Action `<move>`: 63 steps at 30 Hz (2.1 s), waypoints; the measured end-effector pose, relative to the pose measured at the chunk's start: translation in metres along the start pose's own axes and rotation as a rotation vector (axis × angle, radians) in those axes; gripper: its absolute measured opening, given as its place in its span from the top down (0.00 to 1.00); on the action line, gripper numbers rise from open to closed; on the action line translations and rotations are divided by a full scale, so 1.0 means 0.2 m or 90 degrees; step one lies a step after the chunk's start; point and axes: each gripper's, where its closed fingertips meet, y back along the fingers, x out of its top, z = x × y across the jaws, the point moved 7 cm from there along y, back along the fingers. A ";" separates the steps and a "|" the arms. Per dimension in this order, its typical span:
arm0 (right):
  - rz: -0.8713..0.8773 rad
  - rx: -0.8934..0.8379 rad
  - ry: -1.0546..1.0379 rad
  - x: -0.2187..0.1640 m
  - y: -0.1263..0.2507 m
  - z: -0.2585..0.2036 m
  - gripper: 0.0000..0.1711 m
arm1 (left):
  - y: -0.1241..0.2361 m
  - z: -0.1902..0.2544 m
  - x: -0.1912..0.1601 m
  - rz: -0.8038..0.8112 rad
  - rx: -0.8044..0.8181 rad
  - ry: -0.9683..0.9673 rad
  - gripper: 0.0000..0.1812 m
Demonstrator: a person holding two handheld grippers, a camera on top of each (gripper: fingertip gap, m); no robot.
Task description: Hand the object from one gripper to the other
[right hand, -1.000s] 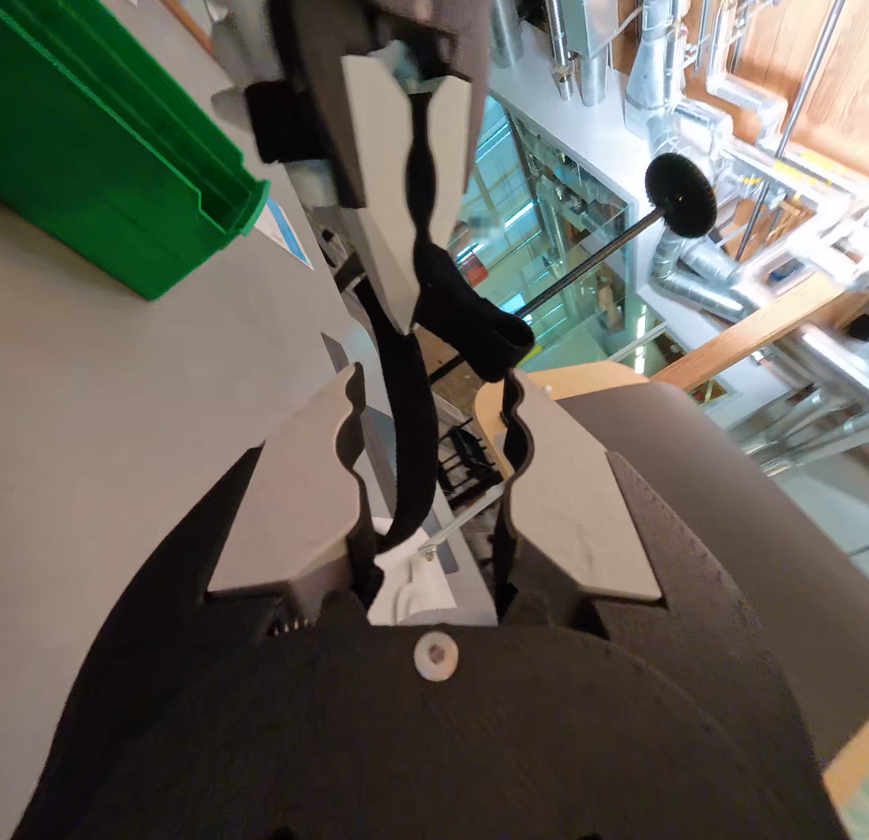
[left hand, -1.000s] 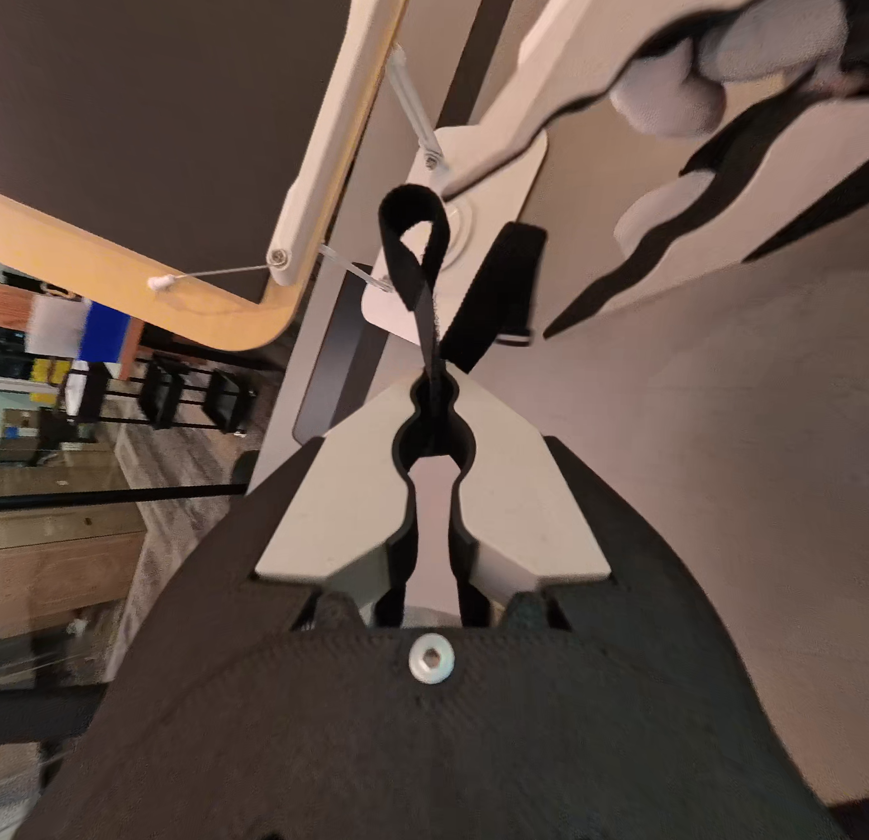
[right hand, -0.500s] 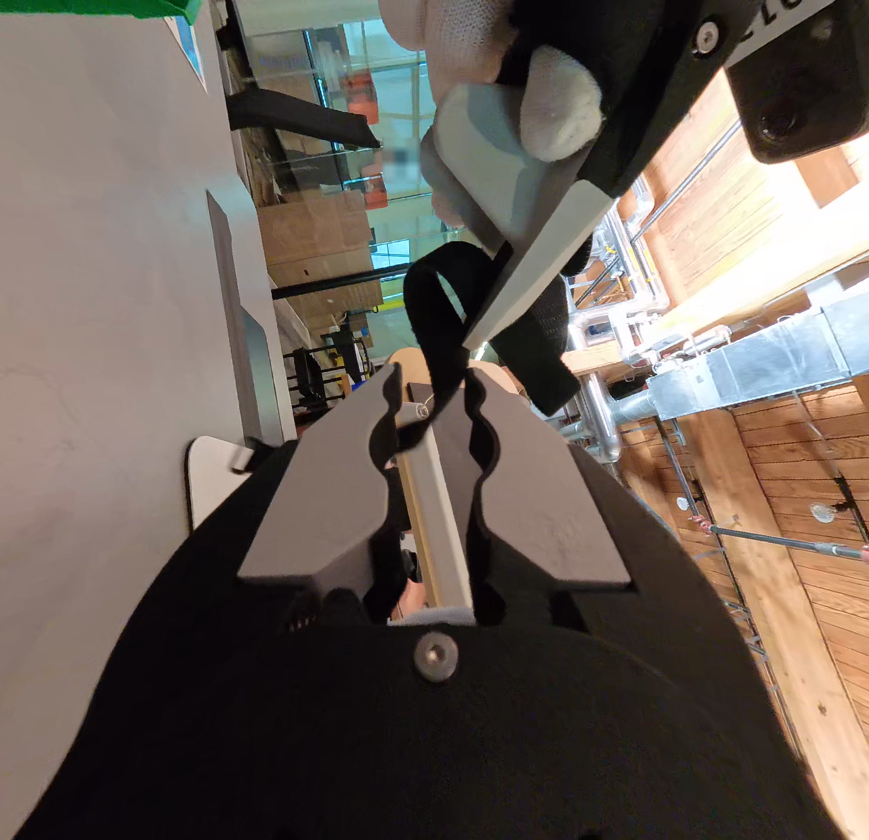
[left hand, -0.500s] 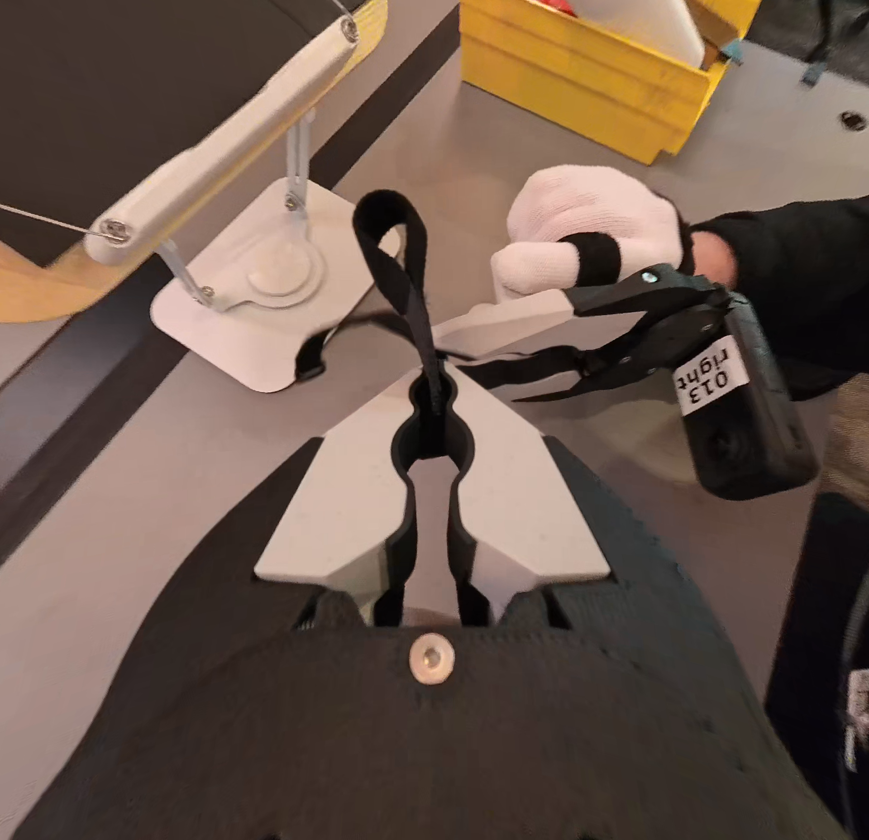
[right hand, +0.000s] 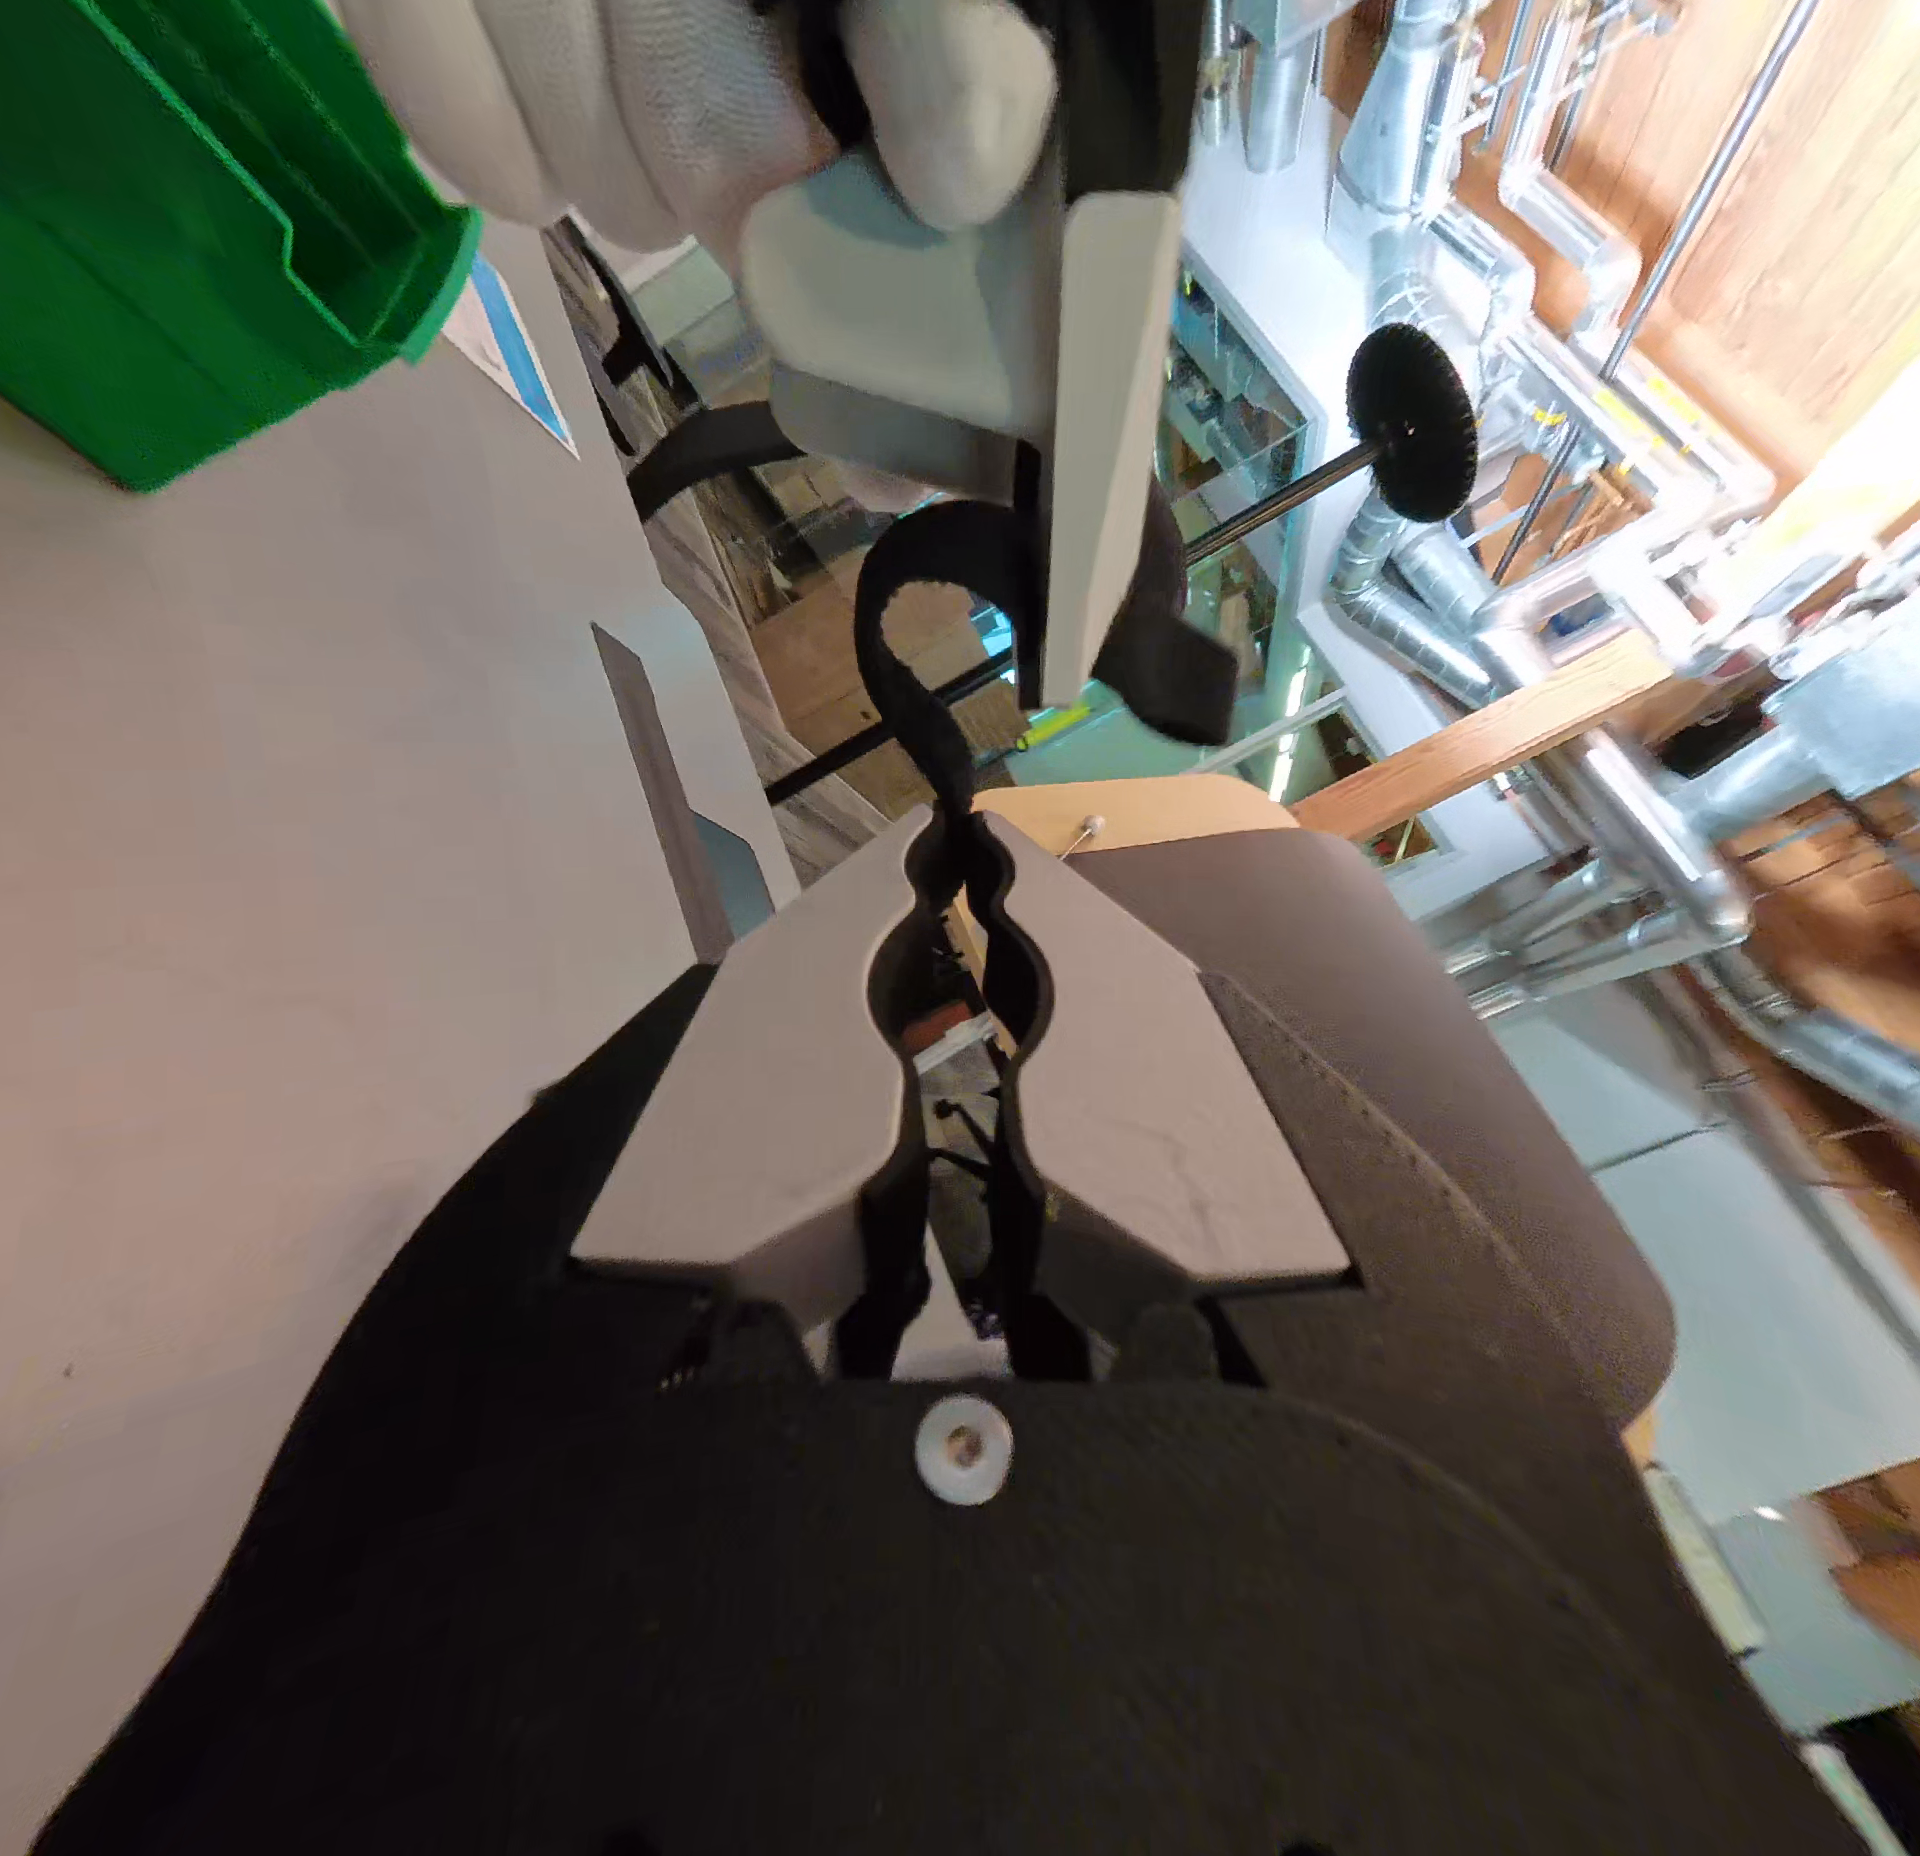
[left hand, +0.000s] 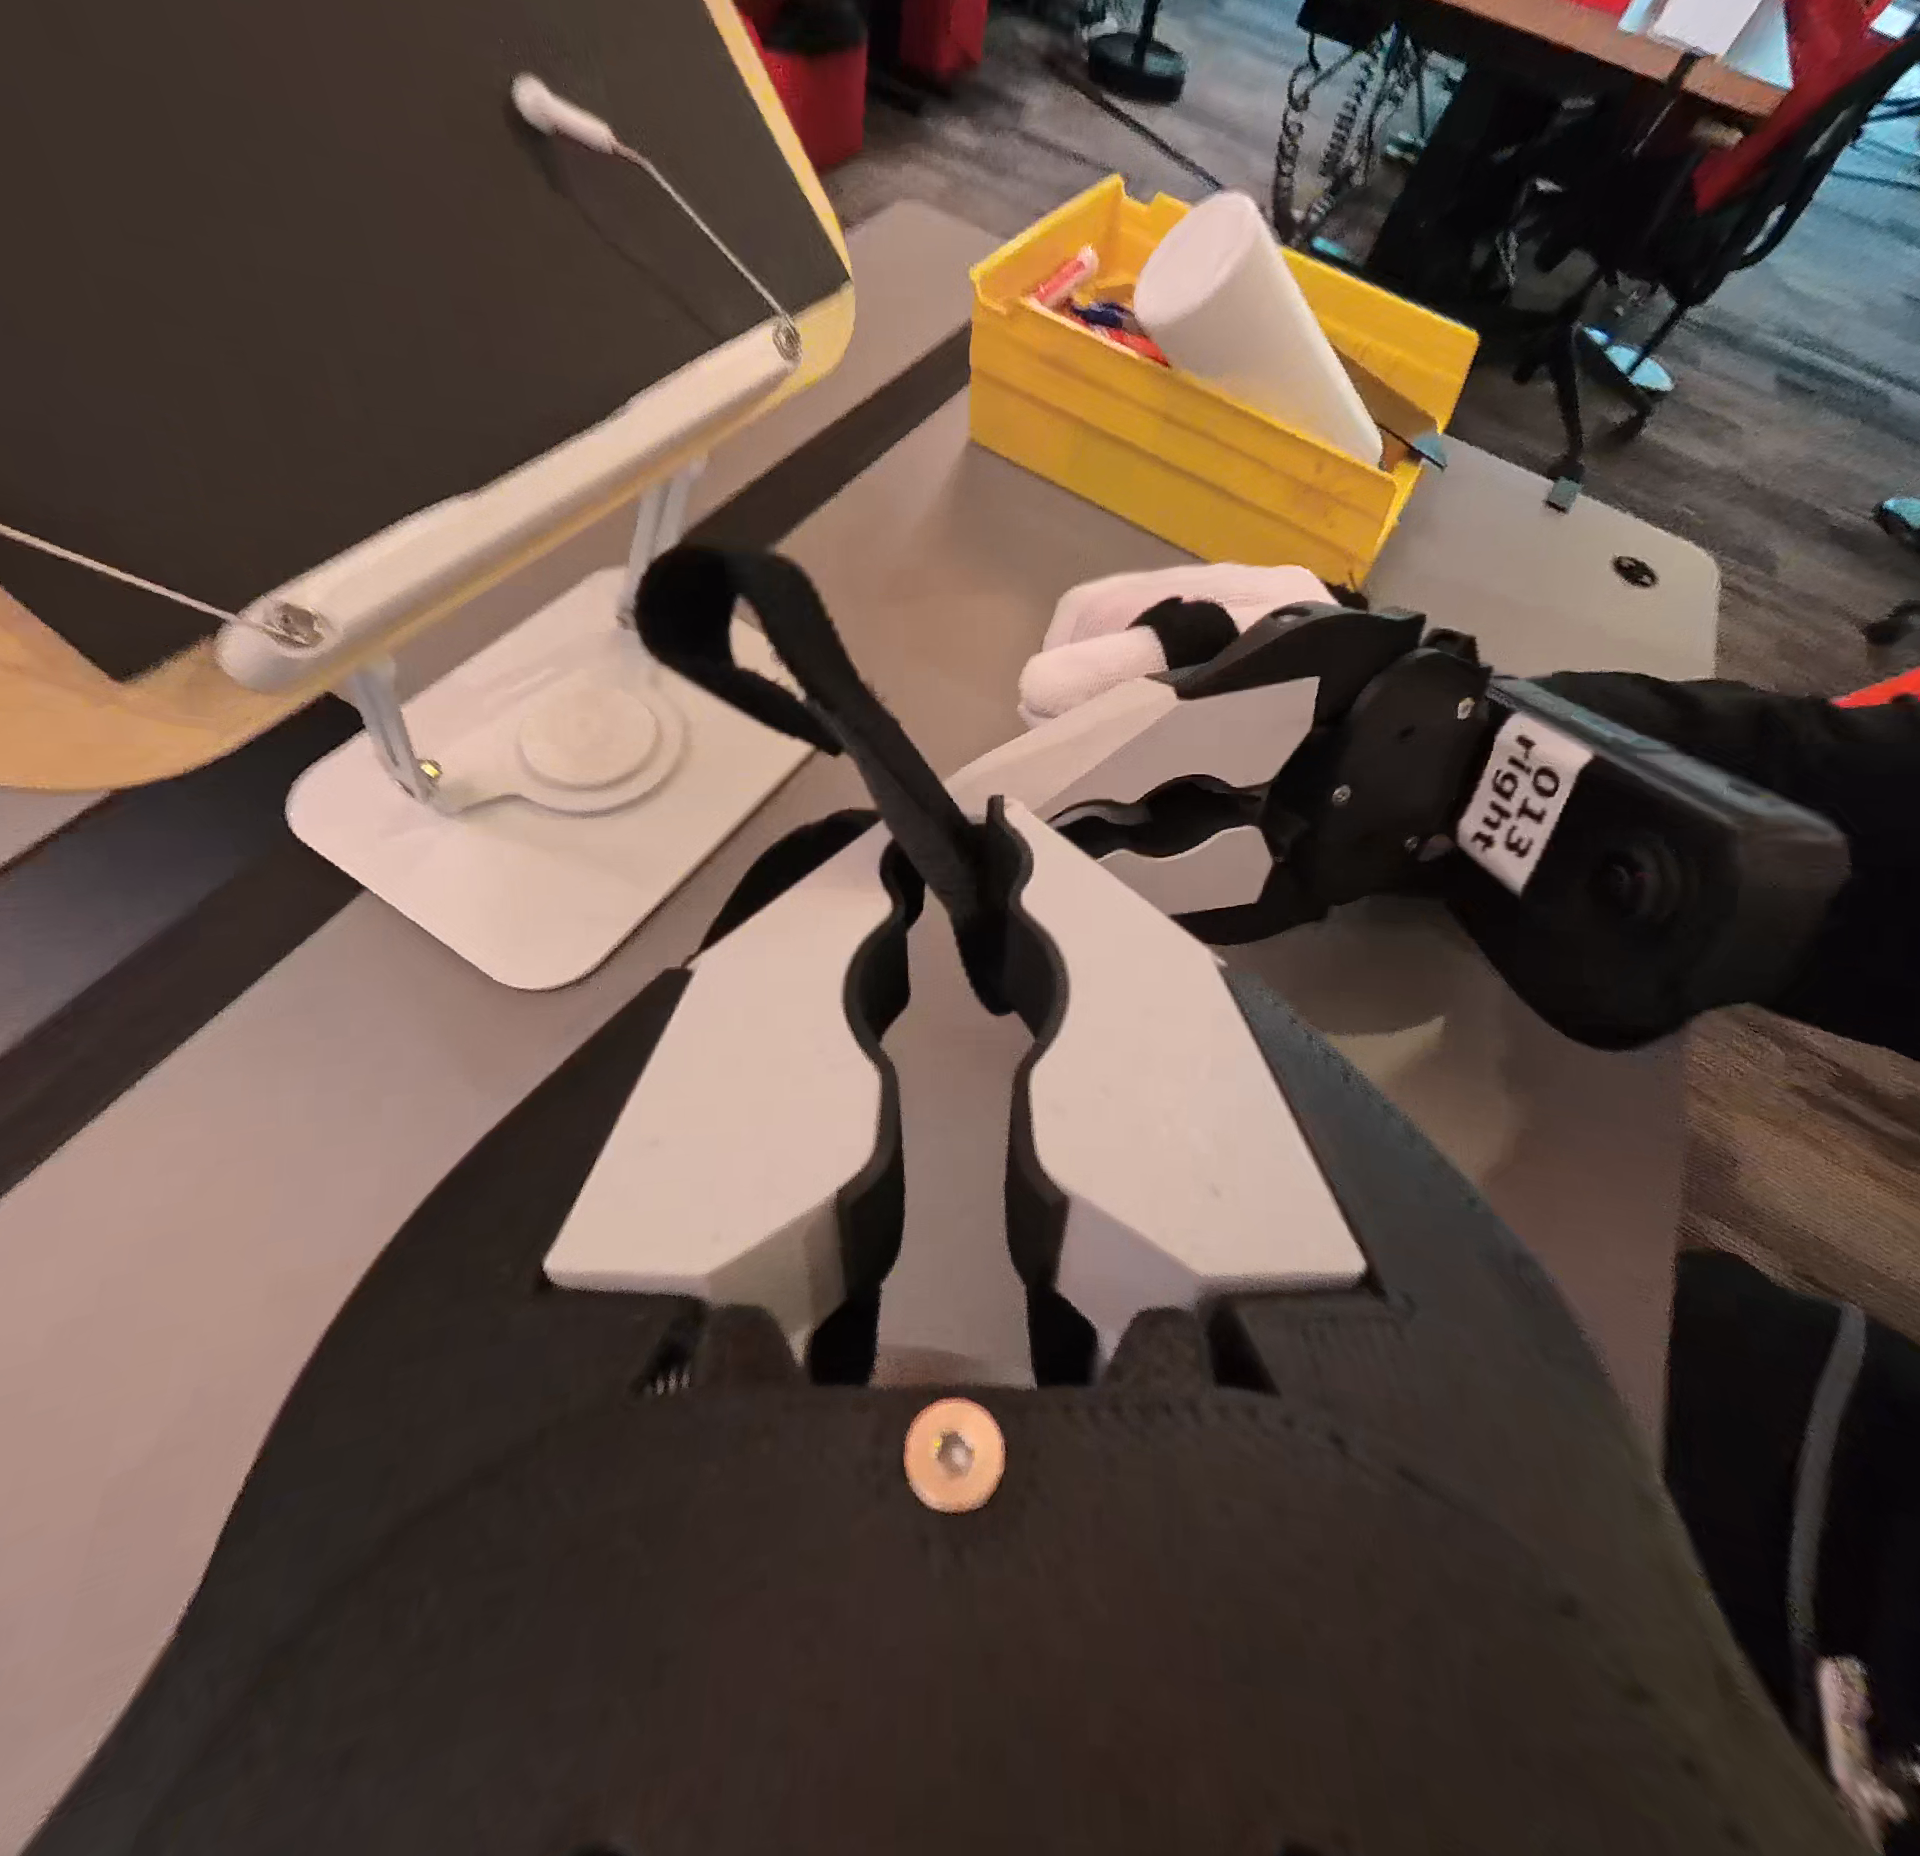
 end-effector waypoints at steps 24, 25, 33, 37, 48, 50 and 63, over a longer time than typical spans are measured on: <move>0.153 0.234 -0.375 0.10 -0.11 0.48 1.00 | 0.34 0.04 -0.04 0.229 0.146 0.077 0.82; 0.158 0.194 -0.396 0.08 -0.11 0.53 1.00 | 0.38 0.02 -0.05 0.274 0.150 0.111 0.82; 0.146 0.103 -0.501 -0.03 -0.03 0.74 1.00 | 0.34 0.00 -0.24 0.329 0.189 0.170 0.81; 0.105 0.090 -0.553 -0.04 -0.07 0.72 1.00 | 0.18 0.12 -0.14 0.259 0.281 -0.006 0.78; 0.082 0.028 -0.716 -0.01 -0.13 0.65 1.00 | -0.25 0.12 0.06 0.201 0.591 -0.278 0.67; 0.079 0.013 -0.713 -0.01 -0.13 0.66 1.00 | -0.29 0.07 0.06 0.192 0.629 -0.292 0.68; 0.074 0.018 -0.726 -0.05 -0.10 0.69 1.00 | -0.31 0.00 0.08 0.129 0.554 -0.319 1.00</move>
